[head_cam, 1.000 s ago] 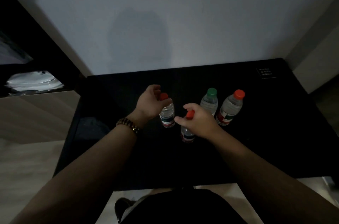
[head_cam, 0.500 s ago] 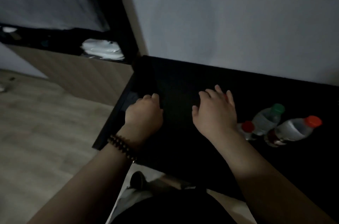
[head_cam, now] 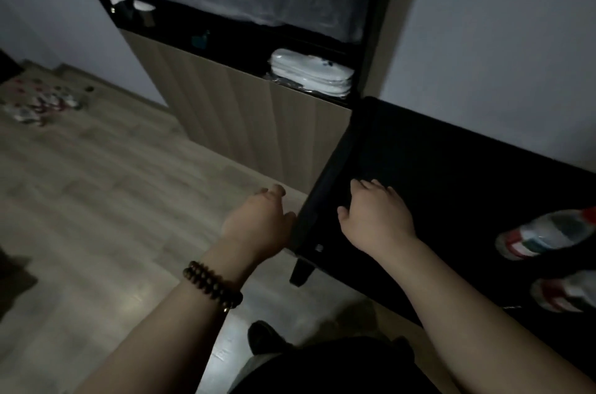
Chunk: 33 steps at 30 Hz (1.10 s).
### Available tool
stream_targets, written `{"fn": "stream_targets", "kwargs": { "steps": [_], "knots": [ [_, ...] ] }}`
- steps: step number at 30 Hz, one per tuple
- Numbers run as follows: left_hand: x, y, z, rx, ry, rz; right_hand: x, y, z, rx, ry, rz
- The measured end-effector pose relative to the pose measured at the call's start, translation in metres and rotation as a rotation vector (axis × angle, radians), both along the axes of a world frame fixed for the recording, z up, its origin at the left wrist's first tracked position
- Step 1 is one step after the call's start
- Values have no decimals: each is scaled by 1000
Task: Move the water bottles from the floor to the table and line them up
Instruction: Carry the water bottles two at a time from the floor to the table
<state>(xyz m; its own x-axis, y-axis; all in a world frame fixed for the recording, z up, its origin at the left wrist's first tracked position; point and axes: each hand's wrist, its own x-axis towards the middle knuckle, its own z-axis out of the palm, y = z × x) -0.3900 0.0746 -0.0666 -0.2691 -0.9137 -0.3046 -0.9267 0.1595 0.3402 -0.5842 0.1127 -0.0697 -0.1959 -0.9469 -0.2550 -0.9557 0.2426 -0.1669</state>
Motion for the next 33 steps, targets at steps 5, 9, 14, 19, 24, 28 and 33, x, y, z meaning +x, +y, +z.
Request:
{"fn": "stream_targets", "kwargs": {
  "steps": [5, 9, 14, 19, 24, 28, 33],
  "knots": [
    [85, -34, 5, -5, 11, 4, 83, -40, 10, 48, 29, 40],
    [134, -64, 13, -45, 44, 15, 133, -69, 18, 57, 63, 71],
    [185, -105, 14, -45, 70, 52, 191, -118, 19, 47, 57, 106],
    [239, -169, 2, -55, 64, 70, 247, -190, -2, 61, 14, 91],
    [308, -253, -12, -17, 61, 115, 309, -280, -27, 103, -61, 59],
    [367, -314, -10, 34, 31, 143, 364, -350, -26, 134, -125, 56],
    [450, -393, -5, 30, 49, 220, 446, -435, -13, 106, -96, 141]
  ]
}}
